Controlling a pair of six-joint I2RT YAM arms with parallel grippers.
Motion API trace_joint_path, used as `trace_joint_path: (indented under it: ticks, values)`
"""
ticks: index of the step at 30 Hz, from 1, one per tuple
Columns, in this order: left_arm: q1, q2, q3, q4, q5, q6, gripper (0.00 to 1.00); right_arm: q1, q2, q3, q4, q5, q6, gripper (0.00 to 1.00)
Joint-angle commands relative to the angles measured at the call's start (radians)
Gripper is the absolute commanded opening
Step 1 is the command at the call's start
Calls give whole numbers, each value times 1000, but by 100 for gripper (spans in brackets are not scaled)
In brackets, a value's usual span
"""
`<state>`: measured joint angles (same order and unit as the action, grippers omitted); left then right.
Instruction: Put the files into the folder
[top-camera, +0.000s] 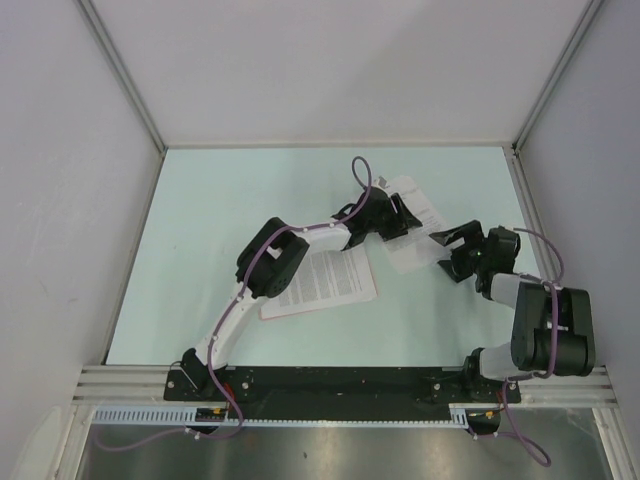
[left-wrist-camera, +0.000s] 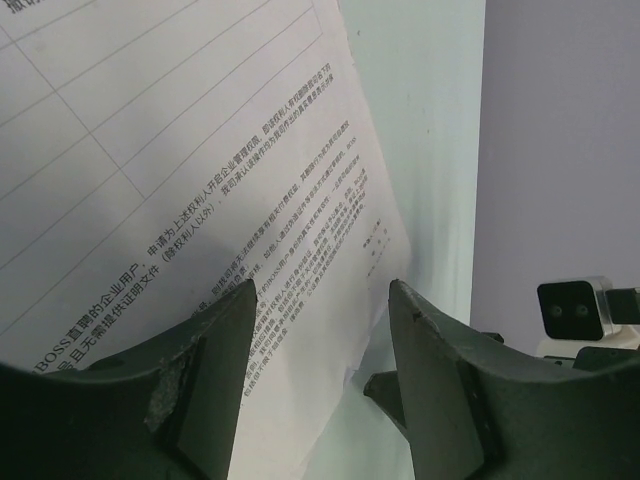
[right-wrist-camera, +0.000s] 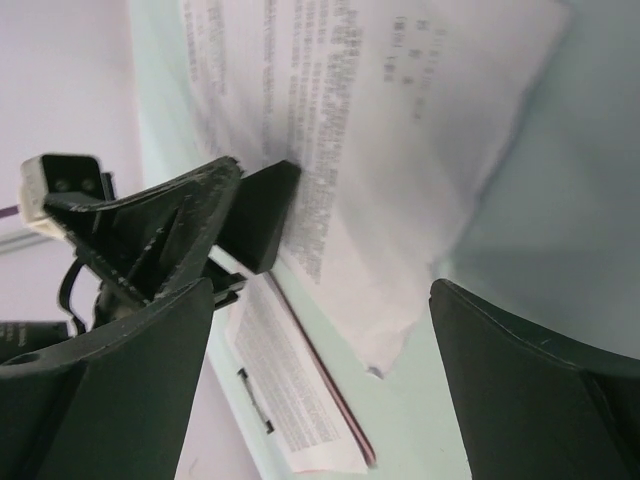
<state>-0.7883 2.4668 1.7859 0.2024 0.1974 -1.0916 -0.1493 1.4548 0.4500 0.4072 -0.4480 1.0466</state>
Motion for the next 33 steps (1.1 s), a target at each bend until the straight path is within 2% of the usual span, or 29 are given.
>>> trace_joint_path:
  ticks: [1, 7, 14, 19, 25, 30, 33]
  values:
    - [-31, -17, -48, -52, 24, -2, 62, -13, -123, -5, -231, 142, -75, 95]
    - [-35, -26, -75, -43, 19, -10, 62, 37, -146, 27, -340, 258, -45, 91]
    - [-37, -35, -92, -41, 11, -1, 62, 97, -39, 130, -367, 331, -85, 85]
    - [-40, -54, -63, -75, 17, 74, 61, 114, 36, 260, -481, 407, -273, 84]
    - [-31, -120, -49, 23, 72, 153, 63, 45, -2, 286, -496, 382, -462, 88]
    - [-9, -77, 18, 83, 103, 98, 63, -59, 16, 311, -418, 273, -598, 91]
    - [3, -40, 38, 81, 71, 52, 64, -84, 100, 346, -331, 162, -628, 91]
